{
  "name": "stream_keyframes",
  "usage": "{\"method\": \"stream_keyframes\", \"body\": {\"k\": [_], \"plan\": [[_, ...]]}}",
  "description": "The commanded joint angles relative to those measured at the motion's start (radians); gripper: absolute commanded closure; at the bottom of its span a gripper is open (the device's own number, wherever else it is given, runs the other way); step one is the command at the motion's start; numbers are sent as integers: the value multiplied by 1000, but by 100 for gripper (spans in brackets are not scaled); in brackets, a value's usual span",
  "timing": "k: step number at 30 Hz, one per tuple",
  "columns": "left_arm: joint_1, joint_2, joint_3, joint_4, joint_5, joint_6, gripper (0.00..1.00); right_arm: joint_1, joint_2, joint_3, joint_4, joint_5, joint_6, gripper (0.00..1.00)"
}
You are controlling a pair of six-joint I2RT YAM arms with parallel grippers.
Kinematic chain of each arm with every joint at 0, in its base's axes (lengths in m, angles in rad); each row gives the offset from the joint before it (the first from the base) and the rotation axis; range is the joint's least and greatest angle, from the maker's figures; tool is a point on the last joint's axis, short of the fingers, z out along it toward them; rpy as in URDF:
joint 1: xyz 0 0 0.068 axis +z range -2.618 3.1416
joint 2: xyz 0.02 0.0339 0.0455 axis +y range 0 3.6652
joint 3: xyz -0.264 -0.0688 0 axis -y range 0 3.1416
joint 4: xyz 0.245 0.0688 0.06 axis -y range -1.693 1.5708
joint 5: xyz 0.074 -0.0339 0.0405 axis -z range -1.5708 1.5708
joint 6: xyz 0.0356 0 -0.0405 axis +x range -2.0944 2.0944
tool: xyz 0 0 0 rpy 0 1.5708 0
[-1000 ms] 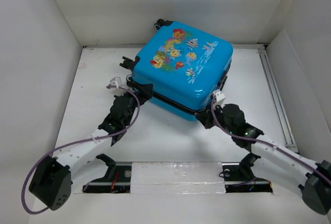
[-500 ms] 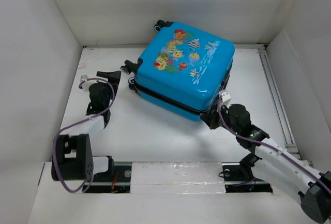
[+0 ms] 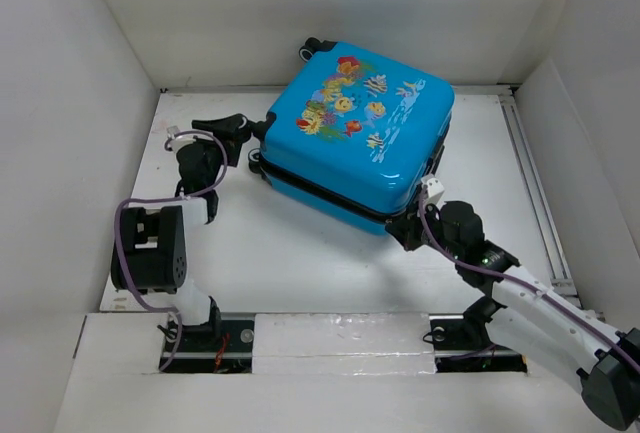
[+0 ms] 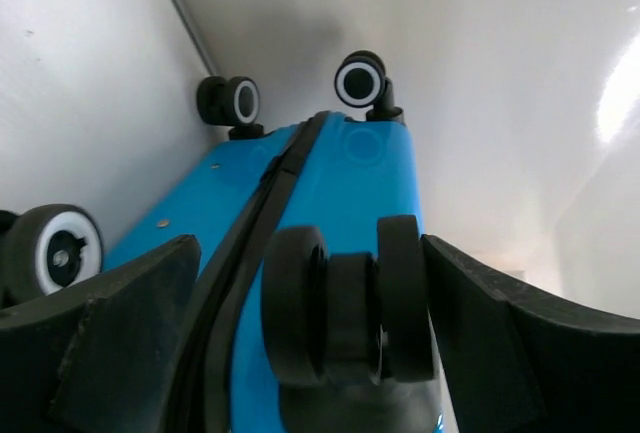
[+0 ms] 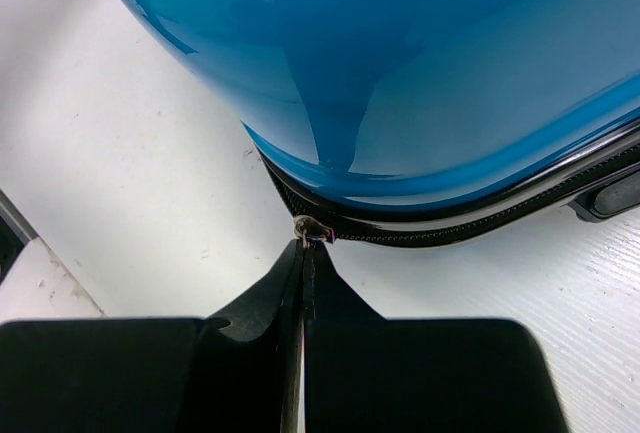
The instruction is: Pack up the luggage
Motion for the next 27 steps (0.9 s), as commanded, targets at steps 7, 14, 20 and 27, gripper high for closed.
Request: {"method": "stream_keyframes", "body": {"k": [7, 14, 20, 27], "plan": [[-18, 81, 63, 164, 32, -73, 35, 23, 2, 20, 121, -70, 11, 100], [-18, 101, 63, 239, 43, -70, 100, 32, 12, 20, 142, -70, 11, 100], [-70, 13, -62, 330, 14, 33, 100, 32, 45, 71, 176, -70, -6, 100], [-198, -252, -337, 294, -83, 179, 100, -65, 111, 254, 127, -47, -96, 100]]}}
